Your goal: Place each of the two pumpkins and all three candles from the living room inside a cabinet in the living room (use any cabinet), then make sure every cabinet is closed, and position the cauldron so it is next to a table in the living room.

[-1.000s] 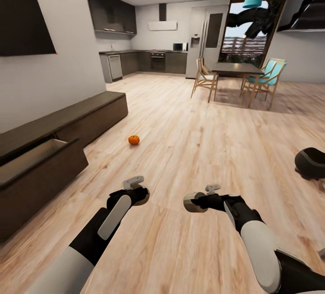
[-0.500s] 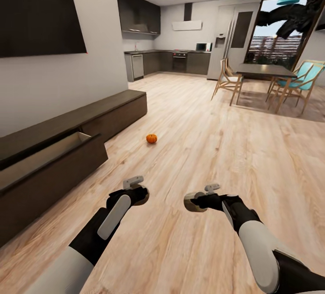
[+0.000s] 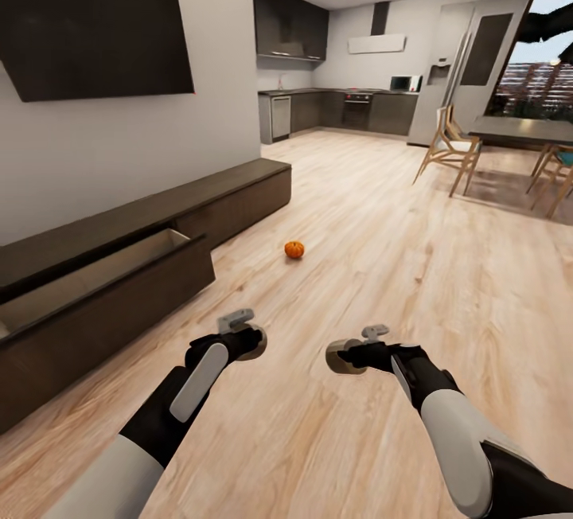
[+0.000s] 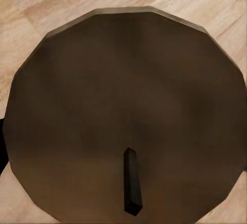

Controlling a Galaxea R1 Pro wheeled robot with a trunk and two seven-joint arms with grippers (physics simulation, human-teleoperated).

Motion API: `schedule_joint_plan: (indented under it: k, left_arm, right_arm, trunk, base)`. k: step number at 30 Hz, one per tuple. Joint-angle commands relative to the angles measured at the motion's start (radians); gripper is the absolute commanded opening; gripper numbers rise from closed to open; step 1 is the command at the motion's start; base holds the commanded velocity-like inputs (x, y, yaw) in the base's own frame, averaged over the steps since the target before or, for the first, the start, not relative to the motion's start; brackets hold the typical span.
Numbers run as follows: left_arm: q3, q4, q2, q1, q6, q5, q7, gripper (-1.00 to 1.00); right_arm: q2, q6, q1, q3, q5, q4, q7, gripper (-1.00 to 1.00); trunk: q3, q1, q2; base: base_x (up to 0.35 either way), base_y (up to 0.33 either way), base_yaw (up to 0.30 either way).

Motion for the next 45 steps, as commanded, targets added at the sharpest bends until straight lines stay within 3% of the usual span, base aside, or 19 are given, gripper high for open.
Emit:
schedule_joint_plan:
  k: [1, 22, 45]
  left_arm:
    - [0.001, 0.0, 0.0, 0.0, 0.001, -0.002, -0.001, -1.0]
    - [0.002, 0.001, 0.0, 0.0, 0.001, -0.002, -0.001, -1.0]
    - [0.002, 0.002, -0.001, 0.0, 0.001, -0.001, -0.002, -1.0]
  right_arm:
    - [0.0, 0.0, 0.0, 0.0, -0.003, 0.0, -0.004, -1.0]
    - [0.015, 0.0, 0.009, 0.0, -0.002, 0.002, -0.059, -1.0]
    - [0.015, -0.001, 0.009, 0.0, -0.003, 0.003, -0.078, -1.0]
  trunk:
    - [0.0, 0.0, 0.0]
    - [0.0, 0.0, 0.0]
    - [0.0, 0.0, 0.0]
  base:
    - [0.291, -0.194, 0.294]
    - [0.287, -0.137, 0.294]
    - [0.015, -0.008, 0.297]
